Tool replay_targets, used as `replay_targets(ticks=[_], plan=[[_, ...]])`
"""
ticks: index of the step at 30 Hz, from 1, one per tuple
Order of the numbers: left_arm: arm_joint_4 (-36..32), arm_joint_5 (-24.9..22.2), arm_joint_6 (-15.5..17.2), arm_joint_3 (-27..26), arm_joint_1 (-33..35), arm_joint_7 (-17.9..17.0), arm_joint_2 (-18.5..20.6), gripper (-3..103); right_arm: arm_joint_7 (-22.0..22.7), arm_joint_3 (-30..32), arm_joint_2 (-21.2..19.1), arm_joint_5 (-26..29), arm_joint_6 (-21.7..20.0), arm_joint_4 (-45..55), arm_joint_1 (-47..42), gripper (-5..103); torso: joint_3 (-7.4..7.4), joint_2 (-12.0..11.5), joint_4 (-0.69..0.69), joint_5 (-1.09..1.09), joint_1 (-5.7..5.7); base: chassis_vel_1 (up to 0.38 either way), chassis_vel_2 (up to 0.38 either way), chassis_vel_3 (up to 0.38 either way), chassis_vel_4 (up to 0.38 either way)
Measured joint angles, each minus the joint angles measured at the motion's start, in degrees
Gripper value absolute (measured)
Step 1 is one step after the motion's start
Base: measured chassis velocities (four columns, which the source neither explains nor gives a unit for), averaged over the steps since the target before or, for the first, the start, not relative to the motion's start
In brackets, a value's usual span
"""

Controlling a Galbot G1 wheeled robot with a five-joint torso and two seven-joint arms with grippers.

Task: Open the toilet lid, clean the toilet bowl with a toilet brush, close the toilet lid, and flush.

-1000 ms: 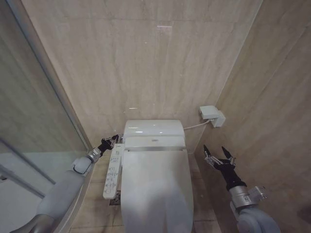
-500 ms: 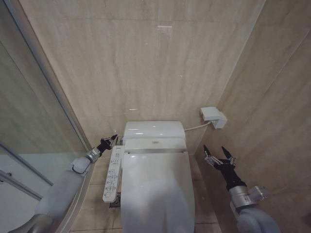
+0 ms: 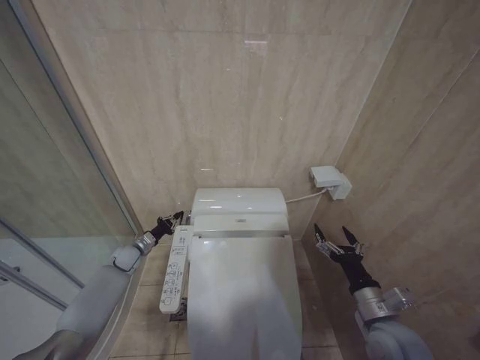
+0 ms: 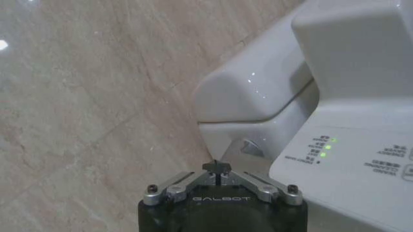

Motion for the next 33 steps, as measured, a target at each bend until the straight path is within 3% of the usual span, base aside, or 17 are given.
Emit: replay_targets(ticks=[5,13,16,17,18,19,20,23,26,33], plan=[[-1.5,0.24,-0.11,-0.76,1.69,0.01,-0.53,0,0.0,0.0,0.0,0.0,0.0,0.0,0.01,100,0.01,0.0,0.05,0.01,0.01,0.0,0.0,0.0,0.0],[-2.13,1.15,-0.57,-1.4,3.46,0.01,-0.82,0,-0.01,0.0,0.0,0.0,0.0,0.0,0.01,100,0.01,0.0,0.01,-0.02,0.01,0.0,0.0,0.0,0.0],[-1.39,1.7,-0.49,-1.29,3.8,0.49,-0.9,0,-0.01,-0.01,0.0,0.0,-0.01,0.0,0.02,100,0.05,-0.03,-0.03,-0.11,0.02,0.0,0.0,0.0,0.0],[-1.06,1.93,-0.24,-0.92,3.92,0.8,-1.0,0,0.0,0.0,0.0,0.0,0.0,0.0,0.02,100,0.09,-0.07,-0.03,-0.23,0.04,0.0,0.0,0.0,0.0],[-0.95,1.99,-0.23,-0.85,3.91,0.91,-1.14,0,0.0,-0.01,0.0,0.0,0.0,0.0,0.03,100,0.11,-0.09,-0.14,-0.34,0.09,-0.01,-0.051,-0.039,0.0],[-0.82,2.02,-0.18,-0.86,3.85,0.95,-1.15,0,0.0,0.0,0.0,0.0,0.01,0.01,-0.02,100,0.09,-0.08,-0.18,-0.2,0.07,-0.045,-0.051,-0.019,-0.027],[-0.69,2.02,-0.16,-0.85,3.79,0.96,-1.2,0,0.0,-0.01,0.0,0.0,0.0,0.01,-0.05,100,0.08,-0.08,-0.07,-0.03,0.05,0.0,0.0,0.0,0.0],[-0.32,2.03,-0.14,-0.8,3.22,0.97,-1.42,0,0.0,0.0,0.0,0.0,0.0,0.01,-0.04,100,0.08,-0.08,-0.08,-0.21,0.07,0.0,0.0,0.0,0.0],[-0.09,2.04,-0.09,-0.67,2.75,1.0,-1.45,0,0.0,-0.01,0.0,0.0,0.0,0.01,0.0,100,0.07,-0.07,-0.06,-0.07,0.05,0.0,0.0,0.0,0.0],[0.54,1.95,-0.02,-0.52,1.93,1.0,-1.67,0,0.0,-0.01,0.0,0.0,0.0,0.01,-0.01,100,0.04,-0.05,-0.03,-0.1,0.03,0.0,0.0,0.0,0.0]])
